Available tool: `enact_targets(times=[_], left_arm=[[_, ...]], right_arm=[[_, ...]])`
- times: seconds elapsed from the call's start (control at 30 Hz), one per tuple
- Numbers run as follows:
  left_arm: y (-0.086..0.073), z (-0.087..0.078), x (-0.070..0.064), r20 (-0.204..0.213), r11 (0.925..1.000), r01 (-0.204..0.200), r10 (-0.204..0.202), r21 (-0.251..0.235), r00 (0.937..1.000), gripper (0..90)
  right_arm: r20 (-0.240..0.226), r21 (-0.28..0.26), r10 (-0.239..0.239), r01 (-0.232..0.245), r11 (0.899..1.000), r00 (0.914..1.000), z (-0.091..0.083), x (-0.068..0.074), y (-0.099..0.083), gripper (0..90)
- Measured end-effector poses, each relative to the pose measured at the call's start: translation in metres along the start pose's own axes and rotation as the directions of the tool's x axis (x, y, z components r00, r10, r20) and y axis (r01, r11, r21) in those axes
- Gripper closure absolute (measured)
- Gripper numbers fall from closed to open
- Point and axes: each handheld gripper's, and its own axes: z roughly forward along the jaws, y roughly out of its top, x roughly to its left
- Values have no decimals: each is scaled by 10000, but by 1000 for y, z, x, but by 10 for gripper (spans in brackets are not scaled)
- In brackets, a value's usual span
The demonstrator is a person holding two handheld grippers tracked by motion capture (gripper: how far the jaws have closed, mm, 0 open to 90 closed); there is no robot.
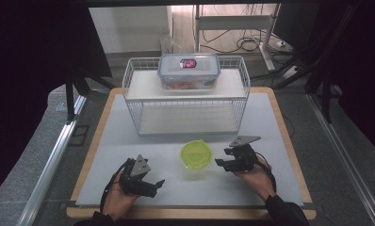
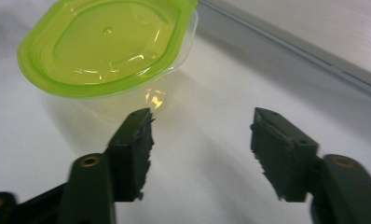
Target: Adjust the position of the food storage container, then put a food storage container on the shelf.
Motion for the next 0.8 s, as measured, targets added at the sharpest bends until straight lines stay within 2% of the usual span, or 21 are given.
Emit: enact_targets(times=[0.13, 0.23, 0.43, 0.5, 0.57, 0.67, 0.7, 0.8], left_arm=[[0, 2, -1, 49, 10000, -4, 3, 26, 10000, 63], [0, 2, -2, 55, 10000, -63, 63, 60, 10000, 63], [0, 3, -2, 105, 9999, -79, 78, 75, 9999, 63], [0, 3, -1, 95, 10000, -70, 69, 69, 9999, 63], [0, 3, -2, 97, 10000, -62, 61, 43, 9999, 63], [0, 3, -2, 95, 10000, -69, 69, 58, 9999, 63], [0, 3, -2, 73, 9999, -77, 77, 65, 9999, 63], [0, 3, -2, 33, 9999, -85, 85, 61, 10000, 63]], right_arm=[[-58, -91, 28, -28, 10000, 10000, 1, -4, -2, 258], [-5, -110, 55, -55, 9999, 10000, 3, -5, -2, 208], [80, -585, 50, -45, 9983, 10000, -1, -5, 3, 81], [172, -584, 70, -60, 9983, 9998, -1, -6, 4, 42], [347, -582, -15, 35, 9983, 9994, -1, -6, 4, 36], [522, -547, 361, -332, 9980, 9980, -3, -7, 7, 57], [537, -528, 399, -370, 9979, 9978, -4, -7, 9, 76], [246, -625, 903, -887, 9941, 9956, -9, -8, 15, 185]])
